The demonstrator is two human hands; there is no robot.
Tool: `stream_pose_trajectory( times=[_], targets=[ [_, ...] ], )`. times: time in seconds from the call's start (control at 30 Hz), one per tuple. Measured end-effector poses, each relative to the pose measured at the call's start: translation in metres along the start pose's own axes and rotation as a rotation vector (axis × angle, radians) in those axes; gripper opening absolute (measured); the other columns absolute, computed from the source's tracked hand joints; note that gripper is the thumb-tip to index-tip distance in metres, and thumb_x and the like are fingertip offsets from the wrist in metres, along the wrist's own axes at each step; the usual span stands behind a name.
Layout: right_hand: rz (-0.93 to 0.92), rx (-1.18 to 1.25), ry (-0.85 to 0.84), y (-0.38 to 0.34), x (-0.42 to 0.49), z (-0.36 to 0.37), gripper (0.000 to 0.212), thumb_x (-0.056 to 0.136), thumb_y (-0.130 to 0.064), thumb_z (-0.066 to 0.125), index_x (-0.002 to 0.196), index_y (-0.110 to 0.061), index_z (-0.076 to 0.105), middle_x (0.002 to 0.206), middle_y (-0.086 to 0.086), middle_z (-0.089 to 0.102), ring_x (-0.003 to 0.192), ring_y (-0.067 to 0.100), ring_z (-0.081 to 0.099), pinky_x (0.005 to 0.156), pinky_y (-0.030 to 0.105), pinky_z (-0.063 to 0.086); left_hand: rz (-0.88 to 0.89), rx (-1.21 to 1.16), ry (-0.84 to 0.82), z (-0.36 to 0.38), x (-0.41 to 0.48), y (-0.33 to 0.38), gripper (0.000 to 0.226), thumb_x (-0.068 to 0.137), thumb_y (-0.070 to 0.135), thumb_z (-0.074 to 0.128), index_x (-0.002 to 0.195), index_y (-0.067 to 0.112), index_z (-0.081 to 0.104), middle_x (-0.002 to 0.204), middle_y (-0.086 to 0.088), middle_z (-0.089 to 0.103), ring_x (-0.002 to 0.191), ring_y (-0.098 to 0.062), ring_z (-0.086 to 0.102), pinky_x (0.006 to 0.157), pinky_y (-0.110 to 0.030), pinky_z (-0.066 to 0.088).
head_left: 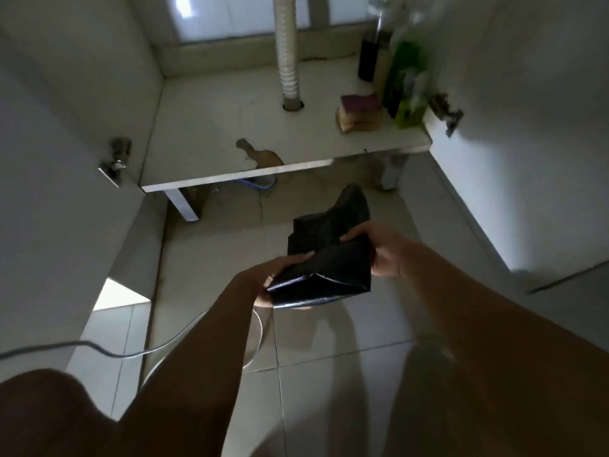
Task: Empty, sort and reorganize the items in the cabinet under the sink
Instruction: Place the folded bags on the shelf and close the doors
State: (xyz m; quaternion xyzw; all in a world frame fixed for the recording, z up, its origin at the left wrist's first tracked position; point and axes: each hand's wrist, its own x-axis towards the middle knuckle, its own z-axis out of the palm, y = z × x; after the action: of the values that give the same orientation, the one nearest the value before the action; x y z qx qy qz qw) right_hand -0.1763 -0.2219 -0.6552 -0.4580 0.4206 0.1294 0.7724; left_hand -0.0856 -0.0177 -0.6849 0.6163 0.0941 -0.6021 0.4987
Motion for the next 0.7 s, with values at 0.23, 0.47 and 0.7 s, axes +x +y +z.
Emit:
stream_pose_trajectory(
  times=[0.23,0.47,0.7],
  targets=[
    [-0.182,-0.207,0.020,-0.104,-0.046,0.035,0.014,0.087,-0.010,0.066,0.099,-0.013,0.059,0.094,0.006,0.060,0.084,0.019,0.060,0.059,0.028,0.051,0.320,0.059,0.137,-0.010,-0.088,0.112,0.047,0.075,0.021,0.080,0.119,0.008,0.068,0.117,-0.014,0.071,0.107,-0.029,0.068,0.091,-0.038,0.055],
    [-0.255,-0.240,-0.142,-0.213,-0.024,0.102,0.031,0.087,-0.016,0.068,0.116,-0.009,0.062,0.101,0.011,0.068,0.095,0.026,0.067,0.076,0.035,0.058,0.444,0.154,0.301,-0.056,-0.136,0.227,0.033,0.086,0.008,0.069,0.116,-0.004,0.064,0.109,-0.019,0.068,0.082,-0.022,0.072,0.066,-0.027,0.058],
    [-0.506,-0.257,-0.151,-0.317,0.044,0.185,0.031,0.093,-0.022,0.064,0.122,-0.015,0.056,0.113,0.012,0.069,0.098,0.025,0.067,0.067,0.034,0.054,0.698,0.048,0.418,-0.120,-0.118,0.337,0.036,0.085,-0.004,0.057,0.116,0.012,0.064,0.101,-0.016,0.070,0.083,-0.028,0.068,0.070,-0.032,0.057]
  ],
)
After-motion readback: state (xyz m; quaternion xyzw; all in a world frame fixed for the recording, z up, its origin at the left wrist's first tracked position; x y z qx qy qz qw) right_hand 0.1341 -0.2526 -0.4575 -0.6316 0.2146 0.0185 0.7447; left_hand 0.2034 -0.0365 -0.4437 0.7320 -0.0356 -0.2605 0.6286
